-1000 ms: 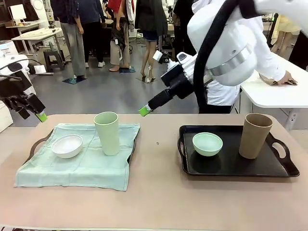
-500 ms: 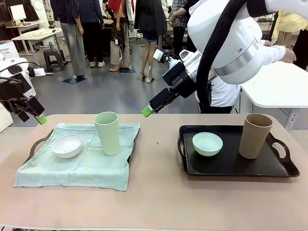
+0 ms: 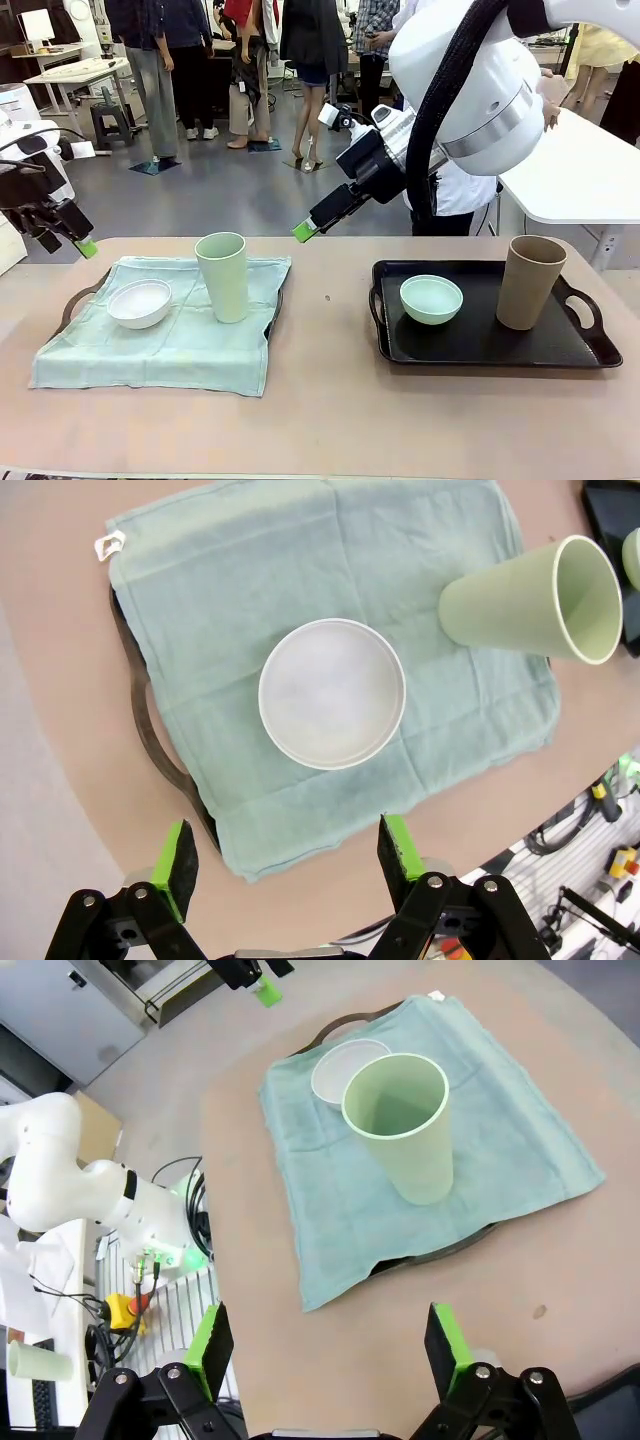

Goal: Set up a tray with a mat and arrange the tableware.
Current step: Pick up the Picnic Bowl and Reusable plastic cup from the Handle tray in front of the human's position and hold them in the air.

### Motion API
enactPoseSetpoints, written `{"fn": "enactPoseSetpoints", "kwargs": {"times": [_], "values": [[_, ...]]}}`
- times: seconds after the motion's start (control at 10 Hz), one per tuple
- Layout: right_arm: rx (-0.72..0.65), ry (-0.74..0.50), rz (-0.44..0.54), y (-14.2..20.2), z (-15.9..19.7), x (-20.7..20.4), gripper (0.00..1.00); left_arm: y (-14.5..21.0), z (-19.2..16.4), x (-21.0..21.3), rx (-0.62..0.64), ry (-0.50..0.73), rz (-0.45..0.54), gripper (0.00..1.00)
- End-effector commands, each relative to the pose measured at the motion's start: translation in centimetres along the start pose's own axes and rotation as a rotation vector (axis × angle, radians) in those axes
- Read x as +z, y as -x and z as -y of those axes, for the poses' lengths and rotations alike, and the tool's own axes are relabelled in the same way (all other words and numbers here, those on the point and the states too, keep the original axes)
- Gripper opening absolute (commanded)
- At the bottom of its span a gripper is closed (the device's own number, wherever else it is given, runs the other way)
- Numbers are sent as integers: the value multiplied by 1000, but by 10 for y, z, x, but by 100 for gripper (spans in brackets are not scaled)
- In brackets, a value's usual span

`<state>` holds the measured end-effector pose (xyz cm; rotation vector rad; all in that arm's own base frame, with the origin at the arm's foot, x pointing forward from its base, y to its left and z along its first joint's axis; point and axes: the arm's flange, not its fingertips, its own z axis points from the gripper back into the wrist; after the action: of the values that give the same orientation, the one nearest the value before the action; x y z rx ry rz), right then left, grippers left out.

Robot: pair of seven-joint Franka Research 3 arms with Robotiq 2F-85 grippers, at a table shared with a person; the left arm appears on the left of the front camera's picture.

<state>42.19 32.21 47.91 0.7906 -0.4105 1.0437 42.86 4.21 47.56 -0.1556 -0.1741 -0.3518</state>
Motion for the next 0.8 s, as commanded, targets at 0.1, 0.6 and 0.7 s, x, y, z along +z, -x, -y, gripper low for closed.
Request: {"fn": "enactPoseSetpoints", "kwargs": {"times": [0.1, 0.6, 0.7], "values": [[6, -14, 23, 1, 0, -1, 100, -2, 0, 1, 5, -5, 14, 93], [-660, 504, -348, 52, -34, 136, 100, -17, 10, 23, -44, -104, -64, 93], [-832, 521, -422, 68, -43, 147, 100, -18, 16, 25, -48, -129, -57, 93]]}}
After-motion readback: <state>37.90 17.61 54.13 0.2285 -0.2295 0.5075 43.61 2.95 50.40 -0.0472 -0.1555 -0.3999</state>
